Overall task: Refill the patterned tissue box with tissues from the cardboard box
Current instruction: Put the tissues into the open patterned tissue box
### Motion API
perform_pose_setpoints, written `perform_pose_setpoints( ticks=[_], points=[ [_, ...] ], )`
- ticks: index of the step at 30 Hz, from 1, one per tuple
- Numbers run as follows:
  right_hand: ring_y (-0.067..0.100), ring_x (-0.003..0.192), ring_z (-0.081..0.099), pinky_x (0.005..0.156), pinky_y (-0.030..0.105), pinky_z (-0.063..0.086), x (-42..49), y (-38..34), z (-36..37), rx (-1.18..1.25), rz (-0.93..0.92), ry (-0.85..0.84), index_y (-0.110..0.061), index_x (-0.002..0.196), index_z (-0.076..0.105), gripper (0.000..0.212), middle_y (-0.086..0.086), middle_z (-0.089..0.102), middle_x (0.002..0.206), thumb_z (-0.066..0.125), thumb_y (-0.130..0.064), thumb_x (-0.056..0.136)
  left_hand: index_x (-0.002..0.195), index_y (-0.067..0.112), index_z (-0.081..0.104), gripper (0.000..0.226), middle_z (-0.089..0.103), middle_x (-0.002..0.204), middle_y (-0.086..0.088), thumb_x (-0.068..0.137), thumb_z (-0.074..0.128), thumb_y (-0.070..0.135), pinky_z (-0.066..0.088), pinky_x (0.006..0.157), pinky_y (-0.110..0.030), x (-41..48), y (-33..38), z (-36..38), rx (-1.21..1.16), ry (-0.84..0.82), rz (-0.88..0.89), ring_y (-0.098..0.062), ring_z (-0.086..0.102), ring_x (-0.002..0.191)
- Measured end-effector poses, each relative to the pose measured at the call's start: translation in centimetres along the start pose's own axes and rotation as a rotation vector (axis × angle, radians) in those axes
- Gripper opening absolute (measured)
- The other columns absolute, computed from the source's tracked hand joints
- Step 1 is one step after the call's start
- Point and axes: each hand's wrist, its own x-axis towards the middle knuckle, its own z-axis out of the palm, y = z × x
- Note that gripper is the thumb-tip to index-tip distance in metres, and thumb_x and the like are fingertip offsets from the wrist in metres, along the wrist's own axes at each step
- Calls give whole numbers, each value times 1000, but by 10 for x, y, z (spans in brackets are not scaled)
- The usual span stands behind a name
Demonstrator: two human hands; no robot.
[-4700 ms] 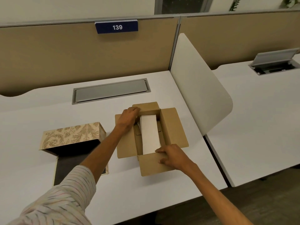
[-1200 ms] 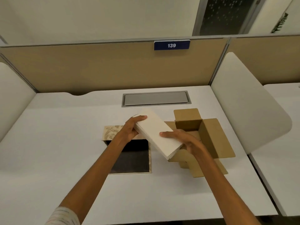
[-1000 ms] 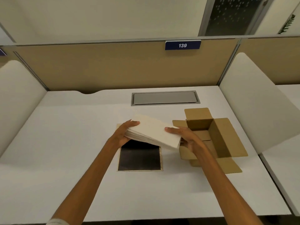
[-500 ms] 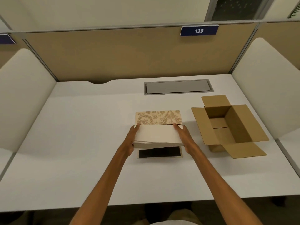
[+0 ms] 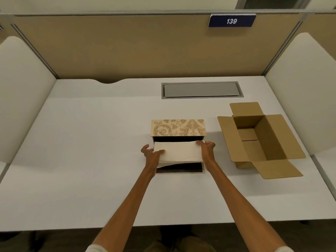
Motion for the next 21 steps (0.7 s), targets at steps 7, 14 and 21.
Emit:
perform_pose_setpoints(
  ticks=[7,14,21],
  points=[
    [22,99,44,79,37,37,14,4,9,23,24,54,-16,112,27,42,7,41,110,60,-15,86,135,18,18,82,32,145,-18,79,77,6,38,96,-33,16,-3,6,-11,96,46,-27,43,123],
    [21,106,46,89,31,42,16,20,13,-89,-79,70,-7,124,29,52,6,42,117,66,-23,90,139,13,24,71,41,142,-20,86,71,2,45,95,-32,19,-6,0,87,27,124,-23,46,113],
    [25,91,56,76,32,47,9,23,4,-282,-230,84,-9,113,37,41,10,54,101,59,-37,93,139,12,30,70,37,141,-11,85,74,17,40,101,-28,2,-14,-11,543,19,442,-19,43,124]
  ],
)
